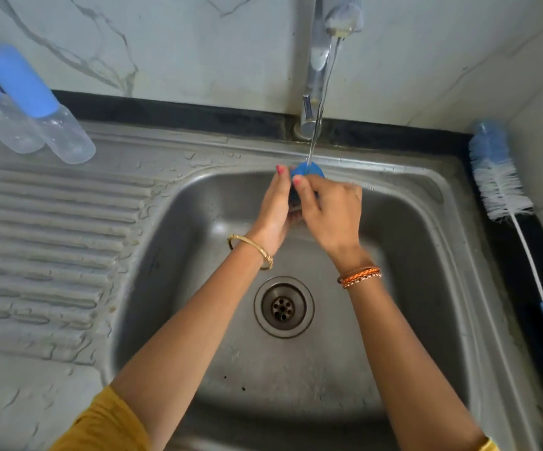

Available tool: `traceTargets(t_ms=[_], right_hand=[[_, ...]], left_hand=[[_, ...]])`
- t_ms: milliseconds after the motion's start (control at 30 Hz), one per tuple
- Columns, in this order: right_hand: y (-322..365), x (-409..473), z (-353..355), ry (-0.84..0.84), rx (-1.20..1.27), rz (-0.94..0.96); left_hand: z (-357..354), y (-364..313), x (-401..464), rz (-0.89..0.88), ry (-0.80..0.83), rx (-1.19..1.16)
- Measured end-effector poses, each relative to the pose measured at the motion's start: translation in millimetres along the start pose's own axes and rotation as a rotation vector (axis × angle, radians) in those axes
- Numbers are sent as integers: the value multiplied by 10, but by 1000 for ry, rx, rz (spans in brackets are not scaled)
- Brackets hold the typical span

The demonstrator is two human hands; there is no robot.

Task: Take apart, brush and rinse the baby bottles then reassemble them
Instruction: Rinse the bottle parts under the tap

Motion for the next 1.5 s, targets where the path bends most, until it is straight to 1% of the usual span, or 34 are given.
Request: traceTargets(t_ms=[33, 67, 100, 133, 167, 200, 233, 267, 300, 333, 367, 400, 433, 500, 533, 567, 600, 667, 733, 767, 833, 900, 933, 967, 1000, 1067, 1100, 1167, 1200, 1267, 1333, 1367, 1467, 1500], right_hand=[[-87, 7, -28, 6, 195, -180], [-152, 5, -51, -24, 357, -330], [-169, 1, -54, -63, 430, -418], [-124, 10, -60, -66, 434, -435], [-42, 23, -63, -44, 385, -387], [30, 23, -66, -16, 298, -286], [97, 19, -32, -15, 190, -142], [148, 12, 12, -31, 95, 21], [183, -4, 44, -19, -6, 174], [175, -14, 58, 16, -69, 290], [108, -17, 47, 41, -71, 359], [57, -18, 52, 43, -48, 351], [34, -18, 64, 30, 2, 258], [13, 20, 116, -72, 185, -56], [-7, 30, 112, -111, 246, -216], [-16, 32, 106, -111, 270, -346], [-27, 38, 92, -93, 284, -428], [-59, 75, 50, -53, 302, -504], [-55, 103, 23, -77, 373, -552], [-42, 108, 27, -97, 379, -555], [24, 141, 36, -81, 329, -464], [178, 159, 104, -100, 186, -248], [272, 149, 164, -143, 104, -98], [354, 126, 214, -178, 40, 54], [396, 96, 226, -171, -13, 195], [368, 37, 217, -85, -121, 463], [320, 10, 212, -35, -189, 595], [202, -19, 219, -3, -308, 778], [173, -20, 227, -25, -328, 797], [190, -10, 231, -95, -308, 683], [218, -21, 187, -149, -245, 463], [205, -21, 147, -144, -175, 340], [72, 12, -34, -54, 243, -53], [47, 20, -56, -70, 388, -166]], left_hand=[[-16, -30, -24, -137, 11, 109], [-43, -64, -57, -265, 0, 192], [-54, -97, -46, -340, -40, 221], [-59, -168, -31, -350, -113, 184], [-26, -233, 5, -300, -211, 123], [3, -278, 52, -212, -287, 54], [22, -282, 120, -87, -314, -17], [23, -271, 157, 67, -298, -66], [36, -247, 154, 215, -286, -45], [48, -223, 123, 317, -285, 9], [49, -203, 76, 362, -284, 55], [34, -193, 27, 348, -283, 71], [17, -176, 9, 274, -288, 73], [-21, -174, -54, -14, -299, 82], [-51, -172, -114, -150, -275, 114], [-62, -158, -162, -258, -242, 137], [-63, -150, -196, -334, -192, 136], [-61, -185, -231, -449, -150, 199], [-91, -228, -237, -498, -126, 253], [-108, -245, -223, -472, -121, 214], [-81, -313, -164, -347, -239, 81], [-44, -361, -63, -101, -329, -37], [-42, -375, -36, 44, -333, -67], [-40, -381, -28, 167, -310, -79], [-47, -385, -42, 257, -266, -91], [-39, -357, -103, 382, -195, -107], [-10, -332, -135, 429, -191, -73], [12, -305, -186, 499, -159, -4], [-17, -302, -196, 508, -122, -13], [-69, -305, -179, 459, -130, -97], [-82, -317, -143, 372, -220, -166], [-69, -329, -126, 330, -280, -161], [19, -370, -96, 190, -450, -101], [30, -390, -96, 126, -490, -40]])
Point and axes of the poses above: each hand's wrist, its own x-axis towards the middle knuckle, its own z-axis out of the back of the hand, y = z × x, the point moved 6 cm from there along x, towards the middle knuckle, and after that the axes turned 11 degrees about z, right-handed, at the moved point
